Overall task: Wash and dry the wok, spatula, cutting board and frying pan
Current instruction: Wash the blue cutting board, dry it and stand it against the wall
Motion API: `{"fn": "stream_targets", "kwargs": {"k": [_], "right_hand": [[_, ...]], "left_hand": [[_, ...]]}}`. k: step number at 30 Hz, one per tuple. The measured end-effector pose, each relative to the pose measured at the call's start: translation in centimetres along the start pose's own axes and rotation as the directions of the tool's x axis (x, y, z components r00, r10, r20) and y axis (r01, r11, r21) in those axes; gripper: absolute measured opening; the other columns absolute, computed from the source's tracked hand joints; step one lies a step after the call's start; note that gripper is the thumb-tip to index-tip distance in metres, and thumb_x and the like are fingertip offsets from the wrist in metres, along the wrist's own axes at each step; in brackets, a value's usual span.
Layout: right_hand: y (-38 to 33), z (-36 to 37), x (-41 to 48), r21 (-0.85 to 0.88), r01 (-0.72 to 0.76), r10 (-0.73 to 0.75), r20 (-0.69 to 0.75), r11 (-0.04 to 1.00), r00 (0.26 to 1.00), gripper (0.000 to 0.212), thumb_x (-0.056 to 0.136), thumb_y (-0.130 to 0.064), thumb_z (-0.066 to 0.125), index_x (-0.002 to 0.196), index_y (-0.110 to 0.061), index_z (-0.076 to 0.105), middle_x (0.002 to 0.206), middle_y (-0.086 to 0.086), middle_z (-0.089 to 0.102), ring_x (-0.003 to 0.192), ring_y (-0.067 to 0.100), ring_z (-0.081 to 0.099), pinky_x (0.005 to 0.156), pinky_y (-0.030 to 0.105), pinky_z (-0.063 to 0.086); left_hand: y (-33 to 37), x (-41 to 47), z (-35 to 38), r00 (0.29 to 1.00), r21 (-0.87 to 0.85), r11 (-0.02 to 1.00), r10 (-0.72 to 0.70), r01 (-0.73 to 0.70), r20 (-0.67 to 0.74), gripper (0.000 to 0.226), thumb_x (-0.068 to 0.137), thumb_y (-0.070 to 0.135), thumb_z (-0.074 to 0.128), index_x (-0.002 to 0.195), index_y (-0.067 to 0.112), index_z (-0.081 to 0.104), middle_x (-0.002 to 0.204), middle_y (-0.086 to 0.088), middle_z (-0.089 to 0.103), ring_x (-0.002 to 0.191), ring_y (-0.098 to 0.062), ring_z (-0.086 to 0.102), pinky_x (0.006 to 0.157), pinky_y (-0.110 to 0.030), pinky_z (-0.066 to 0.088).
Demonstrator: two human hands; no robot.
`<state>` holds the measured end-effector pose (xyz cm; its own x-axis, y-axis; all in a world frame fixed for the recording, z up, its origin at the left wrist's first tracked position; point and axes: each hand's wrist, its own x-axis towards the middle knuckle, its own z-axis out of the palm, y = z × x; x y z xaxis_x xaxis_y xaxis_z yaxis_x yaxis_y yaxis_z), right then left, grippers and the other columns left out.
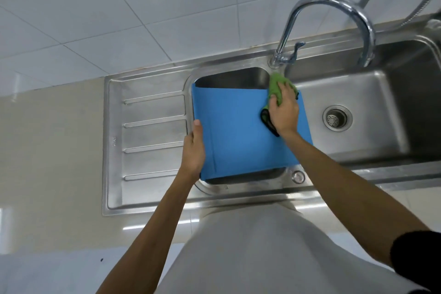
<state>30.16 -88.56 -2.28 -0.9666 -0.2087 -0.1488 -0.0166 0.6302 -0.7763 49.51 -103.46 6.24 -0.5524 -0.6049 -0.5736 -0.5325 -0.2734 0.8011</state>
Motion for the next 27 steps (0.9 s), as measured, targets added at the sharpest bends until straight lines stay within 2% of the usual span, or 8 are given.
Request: {"fn": "stream_targets", "kwargs": {"k": [5,9,12,15,19,22,24,27], "right_hand": [[3.1,-3.1,1.3,-0.024,-0.175,0.175,-0.034,0.984,0.984,0.052,0.099,-0.013,0.049,0.151,-0.012,0.043,0.157,0.013,0.039,0.14,0.035,0.042,0.114,0.044,0.036],[-2.2,0.2,-4.5,0.061,0.166,-0.169,0.06,0.984,0.984,0.053,0.09,0.003,0.053,0.143,-0.002,0.051,0.154,0.017,0.042,0.145,0.035,0.036,0.117,0.047,0.034],[-6.6,3.6,-10.5,0.178,0.477,-0.508,0.234,0.861,0.829,0.059,0.084,0.002,0.048,0.142,-0.003,0.053,0.153,0.017,0.044,0.145,0.034,0.036,0.122,0.045,0.028],[-4.4,2.3,-9.7,0.147,0.587,-0.599,0.334,0.796,0.728,0.062,0.081,0.006,0.051,0.142,-0.004,0.053,0.154,0.016,0.044,0.145,0.034,0.037,0.122,0.044,0.028],[3.0,-3.5,-3.3,-0.083,0.199,-0.186,0.141,0.976,0.972,0.062,0.086,0.007,0.054,0.146,-0.007,0.049,0.154,0.015,0.043,0.141,0.034,0.043,0.115,0.044,0.037],[2.6,-3.6,-2.6,-0.098,-0.036,0.039,0.03,0.995,0.999,0.061,0.089,0.002,0.053,0.149,-0.005,0.044,0.157,0.015,0.037,0.144,0.034,0.036,0.119,0.038,0.03],[-0.5,-1.1,-5.6,-0.016,0.1,-0.099,0.081,0.995,0.992,0.062,0.085,0.006,0.053,0.146,-0.001,0.046,0.156,0.019,0.037,0.145,0.037,0.035,0.121,0.042,0.029],[-4.5,3.2,-12.6,0.122,0.451,-0.466,0.287,0.884,0.837,0.065,0.081,0.004,0.048,0.145,-0.002,0.048,0.155,0.019,0.04,0.145,0.034,0.034,0.123,0.045,0.025]], "left_hand": [[-0.3,0.4,-0.4,0.998,0.014,0.998,-0.054,0.055,-0.022,0.071,0.092,0.072,0.033,0.129,0.018,0.06,0.115,0.002,0.073,0.101,-0.021,0.072,0.081,-0.035,0.061],[-0.5,0.7,0.0,0.994,0.026,0.996,-0.089,0.091,-0.066,0.072,0.096,0.07,0.032,0.137,0.015,0.054,0.128,-0.005,0.067,0.114,-0.027,0.066,0.102,-0.051,0.051],[0.0,0.4,1.5,0.995,0.04,0.997,0.075,-0.073,-0.072,0.058,0.106,0.053,0.031,0.132,0.012,0.062,0.123,-0.005,0.07,0.117,-0.02,0.065,0.108,-0.043,0.048],[-0.9,0.0,1.3,0.995,-0.012,0.996,0.09,-0.09,-0.051,0.056,0.107,0.049,0.03,0.131,0.009,0.062,0.121,-0.006,0.072,0.114,-0.022,0.067,0.103,-0.043,0.052],[-1.2,0.6,0.3,0.997,0.009,1.0,-0.026,0.027,-0.075,0.065,0.099,0.065,0.031,0.127,0.015,0.062,0.115,0.0,0.073,0.105,-0.022,0.071,0.088,-0.039,0.06],[-0.8,1.1,0.8,0.999,-0.01,1.0,-0.017,0.017,-0.05,0.06,0.099,0.065,0.032,0.124,0.02,0.063,0.106,0.007,0.076,0.095,-0.014,0.073,0.07,-0.024,0.059],[-0.9,1.5,1.4,0.998,-0.022,1.0,-0.001,-0.001,-0.07,0.057,0.101,0.061,0.032,0.124,0.02,0.063,0.11,0.005,0.075,0.099,-0.016,0.072,0.076,-0.027,0.06],[-0.9,2.0,2.9,0.993,-0.012,0.996,0.082,-0.083,-0.082,0.046,0.108,0.047,0.03,0.116,0.02,0.066,0.107,0.006,0.075,0.105,-0.013,0.07,0.087,-0.023,0.055]]}}
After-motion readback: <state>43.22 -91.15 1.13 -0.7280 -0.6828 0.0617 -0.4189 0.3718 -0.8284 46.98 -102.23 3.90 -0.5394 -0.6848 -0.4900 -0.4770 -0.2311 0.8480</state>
